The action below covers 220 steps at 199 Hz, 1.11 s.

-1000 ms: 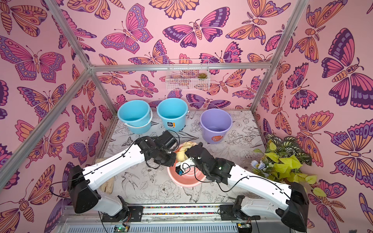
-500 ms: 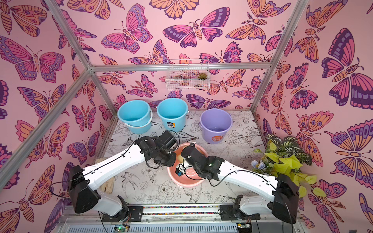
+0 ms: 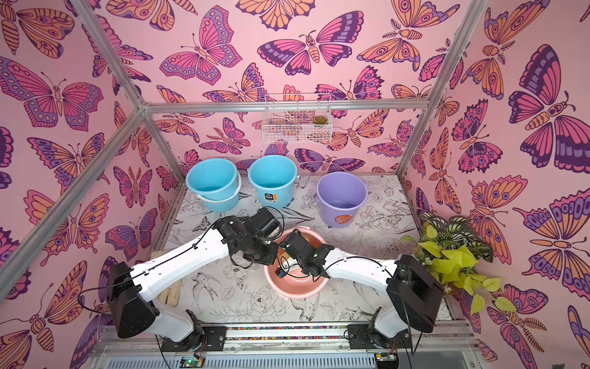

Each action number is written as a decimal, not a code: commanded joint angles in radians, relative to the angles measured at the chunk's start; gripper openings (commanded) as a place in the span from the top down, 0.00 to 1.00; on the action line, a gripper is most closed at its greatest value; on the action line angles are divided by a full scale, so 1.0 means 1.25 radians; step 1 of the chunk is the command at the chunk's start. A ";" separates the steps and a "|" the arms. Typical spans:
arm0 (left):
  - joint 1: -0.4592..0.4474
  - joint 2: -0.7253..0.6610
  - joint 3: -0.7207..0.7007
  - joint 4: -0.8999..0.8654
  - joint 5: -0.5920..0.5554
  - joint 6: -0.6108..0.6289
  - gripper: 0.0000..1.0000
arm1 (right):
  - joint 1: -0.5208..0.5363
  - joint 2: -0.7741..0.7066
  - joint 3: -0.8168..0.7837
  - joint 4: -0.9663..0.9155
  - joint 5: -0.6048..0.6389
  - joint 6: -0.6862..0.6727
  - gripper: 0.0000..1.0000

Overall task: Wipe the inside of the bucket with a cloth
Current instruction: Wipe the dirt from the inside of the bucket.

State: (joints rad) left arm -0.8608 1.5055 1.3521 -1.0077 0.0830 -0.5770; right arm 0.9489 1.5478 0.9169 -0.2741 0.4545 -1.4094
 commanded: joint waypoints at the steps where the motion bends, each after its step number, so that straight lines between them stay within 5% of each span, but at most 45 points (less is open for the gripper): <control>1: -0.006 -0.026 0.003 -0.025 0.009 0.016 1.00 | -0.011 0.036 -0.012 0.037 -0.043 0.061 1.00; 58: -0.006 -0.019 0.003 -0.026 -0.006 0.016 1.00 | -0.014 -0.020 0.005 -0.006 -0.051 0.093 1.00; 152: -0.006 0.001 0.014 -0.028 -0.025 0.020 1.00 | 0.056 -0.252 0.161 -0.404 0.026 0.108 1.00; 220: -0.006 0.000 0.012 -0.032 -0.028 0.019 1.00 | 0.102 -0.247 0.235 -0.485 0.129 0.076 1.00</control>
State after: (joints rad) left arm -0.8646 1.5047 1.3533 -1.0183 0.0593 -0.5720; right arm 1.0687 1.2243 1.1862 -0.8169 0.5419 -1.3025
